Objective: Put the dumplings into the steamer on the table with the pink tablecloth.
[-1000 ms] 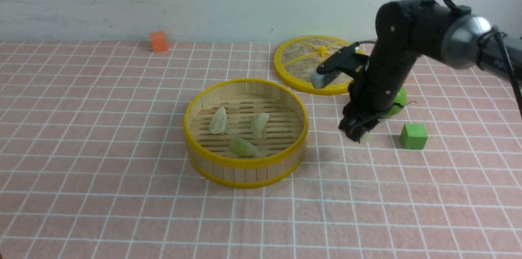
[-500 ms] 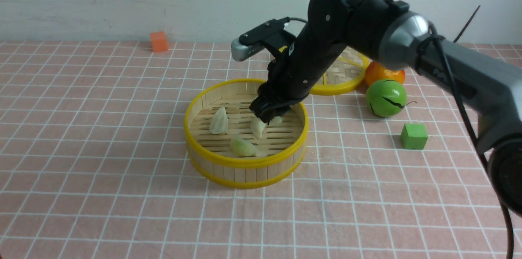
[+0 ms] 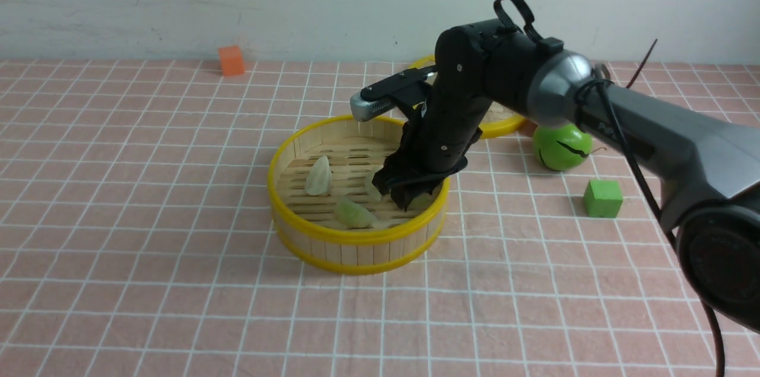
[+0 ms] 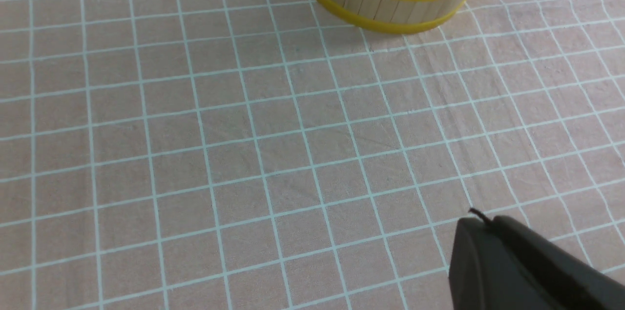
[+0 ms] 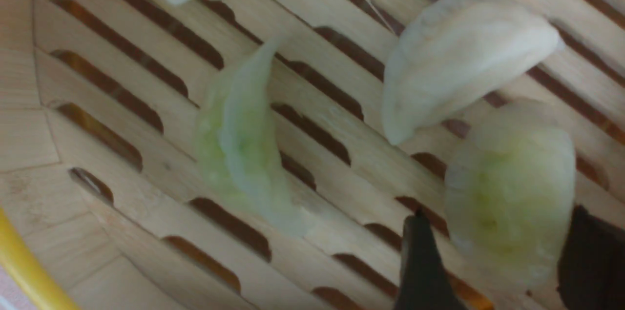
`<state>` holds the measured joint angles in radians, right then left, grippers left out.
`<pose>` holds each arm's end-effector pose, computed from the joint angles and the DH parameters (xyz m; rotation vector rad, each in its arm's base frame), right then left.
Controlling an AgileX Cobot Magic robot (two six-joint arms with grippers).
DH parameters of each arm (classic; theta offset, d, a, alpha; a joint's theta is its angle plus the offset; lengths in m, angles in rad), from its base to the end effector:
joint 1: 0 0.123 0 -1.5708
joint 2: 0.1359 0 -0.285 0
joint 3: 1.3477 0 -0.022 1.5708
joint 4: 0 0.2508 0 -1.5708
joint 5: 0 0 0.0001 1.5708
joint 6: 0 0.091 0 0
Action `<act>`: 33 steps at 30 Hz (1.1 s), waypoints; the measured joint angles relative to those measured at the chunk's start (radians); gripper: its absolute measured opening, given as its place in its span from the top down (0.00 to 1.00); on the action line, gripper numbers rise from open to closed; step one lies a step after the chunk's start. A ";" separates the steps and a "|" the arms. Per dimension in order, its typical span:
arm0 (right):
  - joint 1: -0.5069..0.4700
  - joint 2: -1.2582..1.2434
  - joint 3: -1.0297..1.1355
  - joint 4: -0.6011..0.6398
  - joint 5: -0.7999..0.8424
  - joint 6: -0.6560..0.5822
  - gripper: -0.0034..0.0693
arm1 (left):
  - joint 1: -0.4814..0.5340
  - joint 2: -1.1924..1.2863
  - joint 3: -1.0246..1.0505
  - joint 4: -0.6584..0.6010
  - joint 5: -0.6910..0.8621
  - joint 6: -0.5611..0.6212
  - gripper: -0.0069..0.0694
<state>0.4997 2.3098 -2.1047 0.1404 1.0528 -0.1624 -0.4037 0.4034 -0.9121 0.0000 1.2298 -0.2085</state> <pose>0.4387 0.2521 0.2150 -0.8374 2.6267 0.2790 0.0220 -0.0094 0.3743 0.2169 2.2152 -0.3394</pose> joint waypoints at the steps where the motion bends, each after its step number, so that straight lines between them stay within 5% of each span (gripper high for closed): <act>1: 0.000 -0.007 -0.006 0.000 0.025 0.002 0.40 | 0.000 -0.028 0.019 0.016 -0.008 -0.014 0.91; 8: 0.000 -0.160 -0.066 0.000 0.177 0.020 0.47 | 0.000 -0.268 0.230 0.172 -0.127 -0.147 0.90; 17: 0.000 -0.482 0.111 0.011 0.174 -0.007 0.89 | 0.000 -0.391 0.353 0.192 -0.334 -0.258 0.89; 20: 0.000 -0.609 0.308 0.035 0.032 -0.026 0.98 | 0.000 -0.391 0.384 0.184 -0.337 -0.259 0.89; 28: 0.000 -1.000 0.836 0.223 -0.398 -0.174 0.98 | 0.000 -0.391 0.445 0.181 -0.341 -0.261 0.89; 33: 0.000 -1.199 1.055 0.339 -0.528 -0.253 0.98 | 0.000 -0.391 0.455 0.181 -0.356 -0.261 0.89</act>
<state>0.4997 1.1104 -1.0492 0.4796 0.5252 -0.4149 -0.4037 0.0124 -0.4567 0.1808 0.8739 -0.4694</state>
